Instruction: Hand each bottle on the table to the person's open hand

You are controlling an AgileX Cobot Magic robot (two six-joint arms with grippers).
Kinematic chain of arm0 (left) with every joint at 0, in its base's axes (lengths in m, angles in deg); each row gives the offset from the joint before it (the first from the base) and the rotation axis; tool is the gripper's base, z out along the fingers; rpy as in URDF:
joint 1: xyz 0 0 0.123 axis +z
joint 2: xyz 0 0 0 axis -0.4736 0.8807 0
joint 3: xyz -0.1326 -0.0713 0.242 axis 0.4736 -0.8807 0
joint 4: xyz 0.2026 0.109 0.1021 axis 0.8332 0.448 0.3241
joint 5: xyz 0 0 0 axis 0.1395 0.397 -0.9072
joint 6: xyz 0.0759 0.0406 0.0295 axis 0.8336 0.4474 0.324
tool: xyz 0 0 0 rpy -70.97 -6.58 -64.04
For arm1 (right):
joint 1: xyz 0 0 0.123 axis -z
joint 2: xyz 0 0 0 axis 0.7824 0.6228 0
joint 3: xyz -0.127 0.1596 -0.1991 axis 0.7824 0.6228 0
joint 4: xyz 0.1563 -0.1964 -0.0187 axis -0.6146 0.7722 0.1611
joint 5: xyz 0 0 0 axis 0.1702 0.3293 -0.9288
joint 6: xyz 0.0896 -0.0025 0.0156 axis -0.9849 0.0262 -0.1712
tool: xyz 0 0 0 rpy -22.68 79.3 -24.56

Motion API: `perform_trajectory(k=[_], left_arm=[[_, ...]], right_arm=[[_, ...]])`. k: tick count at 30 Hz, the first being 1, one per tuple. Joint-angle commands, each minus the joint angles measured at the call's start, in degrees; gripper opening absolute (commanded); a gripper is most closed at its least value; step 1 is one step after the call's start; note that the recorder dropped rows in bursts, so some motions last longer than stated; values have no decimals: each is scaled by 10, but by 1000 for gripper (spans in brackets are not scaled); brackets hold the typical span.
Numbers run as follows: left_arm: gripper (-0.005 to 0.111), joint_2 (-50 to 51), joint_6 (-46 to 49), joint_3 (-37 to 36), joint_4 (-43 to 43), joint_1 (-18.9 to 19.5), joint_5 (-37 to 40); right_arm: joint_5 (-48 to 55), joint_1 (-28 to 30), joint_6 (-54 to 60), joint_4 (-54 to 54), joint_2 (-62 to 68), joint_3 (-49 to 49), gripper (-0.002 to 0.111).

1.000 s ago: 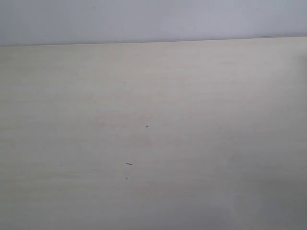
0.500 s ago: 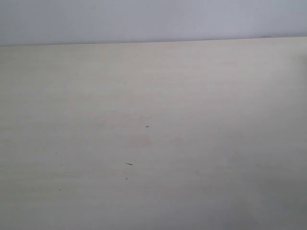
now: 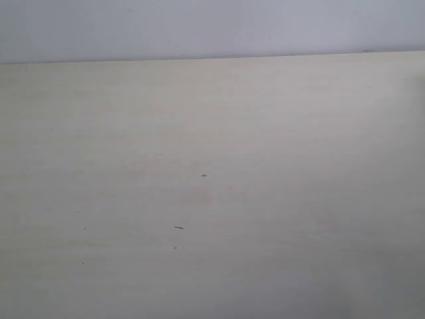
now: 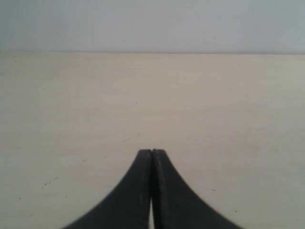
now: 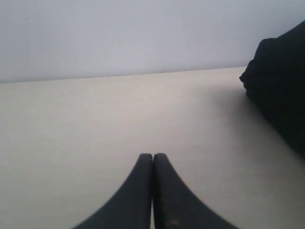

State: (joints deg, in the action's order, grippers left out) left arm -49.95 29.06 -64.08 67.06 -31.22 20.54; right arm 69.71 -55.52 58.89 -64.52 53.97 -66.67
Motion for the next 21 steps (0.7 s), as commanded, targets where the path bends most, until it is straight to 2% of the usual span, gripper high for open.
perform_trajectory(k=[1,12,15,21], left_arm=[[1,-4,-1,-2,-4,2,-3],[1,-4,-1,-2,-4,0,-3],[1,-4,-1,-2,-4,-42,-4],[1,-4,-1,-2,-4,-46,-4]], right_arm=[[-1,3,-2,2,-4,3,0],[-1,3,-2,2,-4,3,0],[-1,3,-2,2,-4,3,0],[-1,3,-2,2,-4,3,0]])
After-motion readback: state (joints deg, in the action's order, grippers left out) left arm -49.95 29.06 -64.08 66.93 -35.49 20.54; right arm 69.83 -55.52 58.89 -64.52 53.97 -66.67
